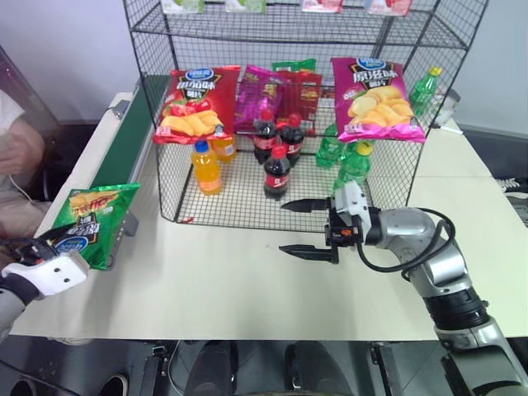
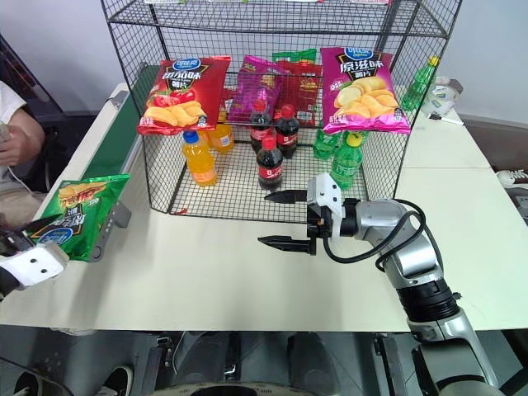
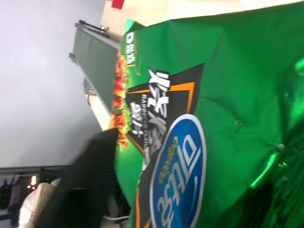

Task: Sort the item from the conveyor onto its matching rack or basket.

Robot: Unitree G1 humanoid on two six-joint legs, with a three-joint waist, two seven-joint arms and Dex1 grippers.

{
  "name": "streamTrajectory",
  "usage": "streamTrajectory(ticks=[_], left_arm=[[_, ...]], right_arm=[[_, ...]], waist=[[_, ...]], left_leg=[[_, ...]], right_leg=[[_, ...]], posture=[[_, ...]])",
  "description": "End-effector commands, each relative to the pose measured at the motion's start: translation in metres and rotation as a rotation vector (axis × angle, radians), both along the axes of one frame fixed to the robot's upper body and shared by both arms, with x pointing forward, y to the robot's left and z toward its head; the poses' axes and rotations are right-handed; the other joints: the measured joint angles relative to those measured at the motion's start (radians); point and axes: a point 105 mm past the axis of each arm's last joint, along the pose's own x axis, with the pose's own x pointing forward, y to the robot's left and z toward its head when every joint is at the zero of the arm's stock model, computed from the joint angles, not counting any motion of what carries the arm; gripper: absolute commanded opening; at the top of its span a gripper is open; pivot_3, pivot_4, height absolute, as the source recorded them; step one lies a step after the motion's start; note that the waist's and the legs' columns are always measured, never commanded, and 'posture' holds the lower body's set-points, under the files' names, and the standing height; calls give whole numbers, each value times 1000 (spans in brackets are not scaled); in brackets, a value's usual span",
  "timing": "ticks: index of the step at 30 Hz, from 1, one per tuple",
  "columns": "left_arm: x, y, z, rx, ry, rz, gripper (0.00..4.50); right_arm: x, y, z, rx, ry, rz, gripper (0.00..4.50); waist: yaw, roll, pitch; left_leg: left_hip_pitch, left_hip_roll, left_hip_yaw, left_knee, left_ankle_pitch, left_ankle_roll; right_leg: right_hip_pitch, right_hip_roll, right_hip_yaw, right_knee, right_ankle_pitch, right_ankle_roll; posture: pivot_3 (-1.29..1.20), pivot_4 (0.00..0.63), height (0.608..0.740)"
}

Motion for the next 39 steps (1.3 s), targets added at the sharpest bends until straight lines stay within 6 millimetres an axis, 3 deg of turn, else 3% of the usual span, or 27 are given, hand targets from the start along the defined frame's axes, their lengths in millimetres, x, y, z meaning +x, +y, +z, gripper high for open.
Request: streamTrajectory(ticks=[1, 3, 4, 9, 14, 22, 26, 30, 39], left_arm=[[1, 2, 10, -5, -29, -8, 1272], [1, 3, 10, -25, -34, -4, 151], [1, 4, 11, -36, -39, -4, 60], [0, 1, 22, -179, -77, -9, 60], [-21, -48, 39, -478, 69, -227, 60], [-58, -117, 103, -1027, 363, -464, 60], [-71, -143, 111, -1232, 550, -574, 60], [-69, -159, 122, -1317, 629, -679, 60], [-51, -180, 130, -1440, 822, -865, 60]], right_arm=[[0, -6, 10, 4, -65, -18, 4500], [1, -6, 10, 5, -66, -26, 4500], [2, -6, 9, 5, -67, -30, 4500], [2, -5, 8, 6, -71, -32, 4500], [5, -4, 11, 15, -78, -32, 4500], [5, -7, 13, 51, -20, -4, 4500], [-5, -9, 16, 114, 131, 35, 4500], [-15, -19, 31, 244, 383, 82, 4500], [-25, -17, 56, 347, 486, 157, 4500]], waist=[[0, 0, 0], [1, 0, 0], [1, 0, 0], [1, 0, 0], [-2, 0, 0], [0, 1, 0], [0, 2, 1], [4, 2, 1], [1, 2, 1]], left_leg=[[0, 0, 0, 0, 0, 0], [0, 0, 0, 0, 0, 0], [0, 0, 0, 0, 0, 0], [0, 0, 0, 1, 0, 0], [0, 0, 0, 3, 0, 0], [1, 1, -2, 6, 0, 0], [2, 0, -2, 6, 0, 0], [2, 0, -2, 7, 0, 0], [2, 0, -1, 8, 0, 0]], right_leg=[[0, 0, 0, 0, 0, 0], [0, 0, 0, 1, 0, 0], [0, 0, 0, 1, 0, 0], [0, 0, 0, 2, 0, 0], [0, -1, 0, 2, 0, 0], [3, -1, 0, 3, 0, 0], [4, 0, 0, 3, 0, 0], [4, 1, 0, 4, 0, 0], [3, 4, 1, 6, 0, 0]], posture=[[0, 150, 739], [0, 150, 739], [0, 150, 739], [0, 150, 739], [0, 150, 739], [0, 150, 739], [0, 150, 739], [0, 150, 739], [0, 150, 739]])
